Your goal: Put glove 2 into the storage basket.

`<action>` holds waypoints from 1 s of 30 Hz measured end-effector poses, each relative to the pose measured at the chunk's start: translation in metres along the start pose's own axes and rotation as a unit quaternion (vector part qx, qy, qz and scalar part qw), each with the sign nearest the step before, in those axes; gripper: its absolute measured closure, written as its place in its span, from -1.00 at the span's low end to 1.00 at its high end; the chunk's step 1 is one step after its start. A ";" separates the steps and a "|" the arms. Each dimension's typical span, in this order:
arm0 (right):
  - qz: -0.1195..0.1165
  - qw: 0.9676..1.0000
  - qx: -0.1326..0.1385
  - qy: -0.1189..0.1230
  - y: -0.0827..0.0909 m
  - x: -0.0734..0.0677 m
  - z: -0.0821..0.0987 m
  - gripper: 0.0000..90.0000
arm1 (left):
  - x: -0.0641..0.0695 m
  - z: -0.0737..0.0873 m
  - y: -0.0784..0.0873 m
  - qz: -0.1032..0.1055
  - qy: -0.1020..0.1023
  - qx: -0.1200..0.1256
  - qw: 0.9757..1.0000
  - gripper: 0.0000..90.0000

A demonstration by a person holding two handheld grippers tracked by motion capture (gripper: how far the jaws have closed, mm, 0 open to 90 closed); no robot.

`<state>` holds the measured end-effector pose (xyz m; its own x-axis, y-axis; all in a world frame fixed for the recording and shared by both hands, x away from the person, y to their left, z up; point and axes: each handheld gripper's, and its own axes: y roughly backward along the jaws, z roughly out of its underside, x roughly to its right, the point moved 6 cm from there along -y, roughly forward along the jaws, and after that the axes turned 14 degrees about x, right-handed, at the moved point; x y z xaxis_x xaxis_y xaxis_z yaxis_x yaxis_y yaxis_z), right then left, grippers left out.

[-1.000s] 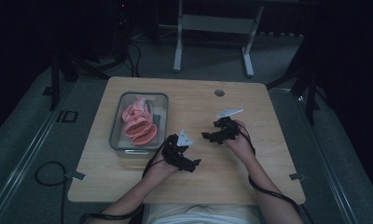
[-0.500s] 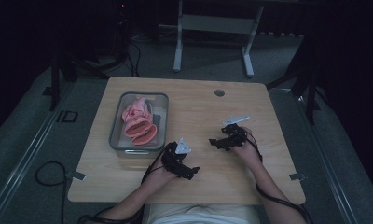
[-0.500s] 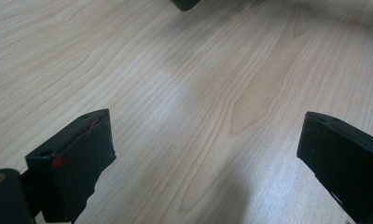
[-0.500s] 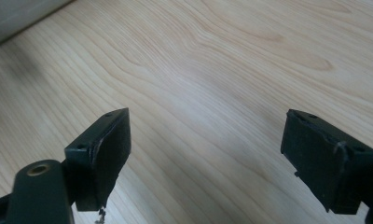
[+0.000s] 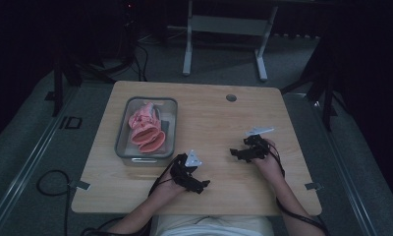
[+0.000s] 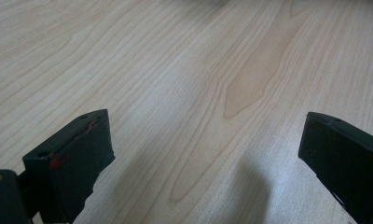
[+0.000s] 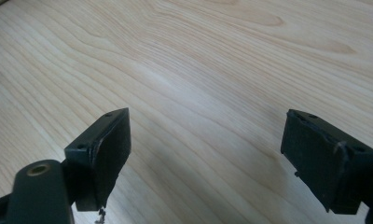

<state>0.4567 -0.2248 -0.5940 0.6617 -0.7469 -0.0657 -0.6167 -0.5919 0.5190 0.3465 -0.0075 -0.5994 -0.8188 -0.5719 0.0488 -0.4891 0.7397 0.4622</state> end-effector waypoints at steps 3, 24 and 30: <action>0.008 1.000 -0.001 -0.002 0.003 0.005 0.006 -0.65 | 0.000 0.001 0.001 -0.003 -0.003 0.002 1.000 -0.95; 0.065 0.997 0.033 -0.022 0.019 0.033 0.015 -0.68 | -0.005 0.001 0.006 -0.021 -0.003 0.014 1.000 -0.95; 0.072 0.997 0.033 -0.021 0.019 0.037 0.018 -0.68 | -0.006 0.001 0.007 -0.022 -0.001 0.018 1.000 -0.95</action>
<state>0.4617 -0.2690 -0.6019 0.5463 -0.8370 -0.0308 -0.7317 -0.4949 0.4687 0.3475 0.0012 -0.5972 -0.7972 -0.6031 0.0285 -0.5343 0.7266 0.4319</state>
